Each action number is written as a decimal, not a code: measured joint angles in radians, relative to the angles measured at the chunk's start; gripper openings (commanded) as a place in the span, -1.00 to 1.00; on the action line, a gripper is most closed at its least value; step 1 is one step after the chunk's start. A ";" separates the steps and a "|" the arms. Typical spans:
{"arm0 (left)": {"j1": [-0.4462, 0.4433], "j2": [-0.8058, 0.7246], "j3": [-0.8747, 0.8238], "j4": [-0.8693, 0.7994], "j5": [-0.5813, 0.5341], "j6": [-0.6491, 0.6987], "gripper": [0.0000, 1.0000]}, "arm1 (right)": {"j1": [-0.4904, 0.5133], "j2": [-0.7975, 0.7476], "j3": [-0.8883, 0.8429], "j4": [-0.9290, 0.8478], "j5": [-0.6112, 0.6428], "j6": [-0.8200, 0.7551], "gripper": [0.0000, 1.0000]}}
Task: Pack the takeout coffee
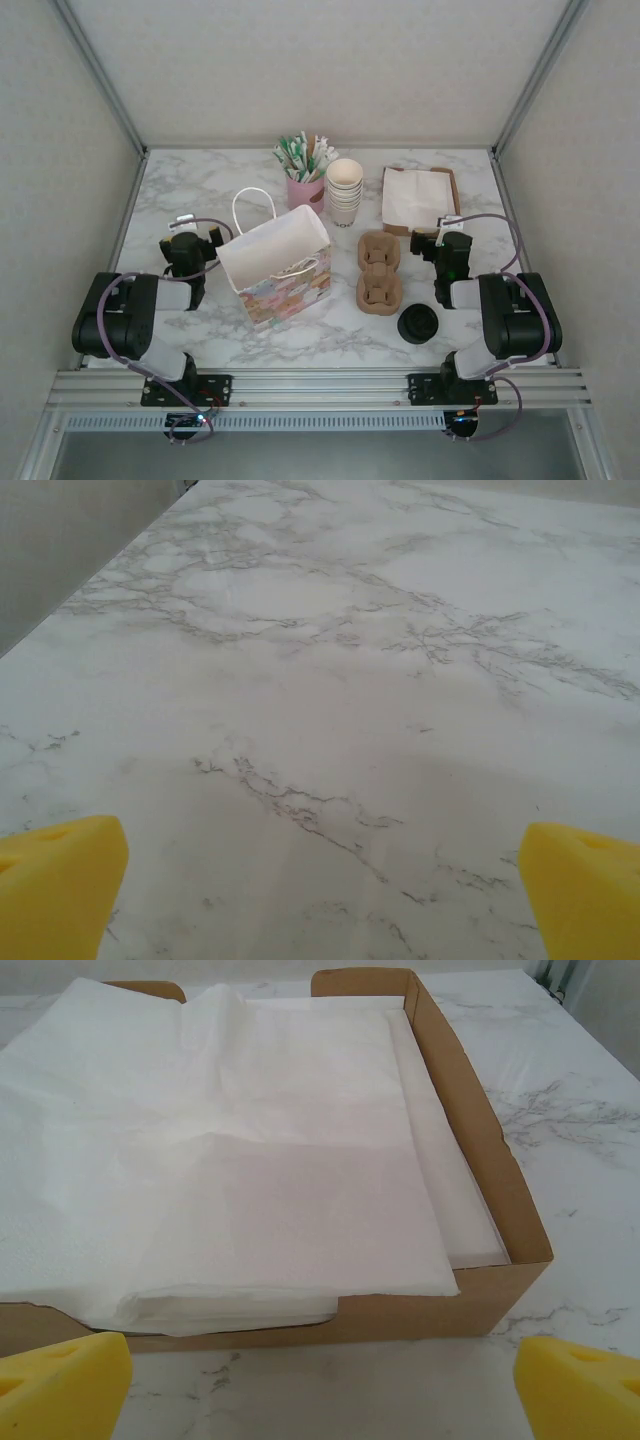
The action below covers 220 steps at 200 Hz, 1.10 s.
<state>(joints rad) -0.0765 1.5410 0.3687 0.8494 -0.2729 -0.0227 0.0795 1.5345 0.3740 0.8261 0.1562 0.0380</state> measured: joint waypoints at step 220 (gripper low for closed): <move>0.002 -0.019 0.023 -0.057 0.002 -0.008 1.00 | 0.000 -0.010 0.023 -0.065 0.005 0.001 0.98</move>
<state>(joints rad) -0.0742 1.5215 0.3916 0.7921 -0.2710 -0.0307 0.0795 1.5242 0.3973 0.7612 0.1616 0.0387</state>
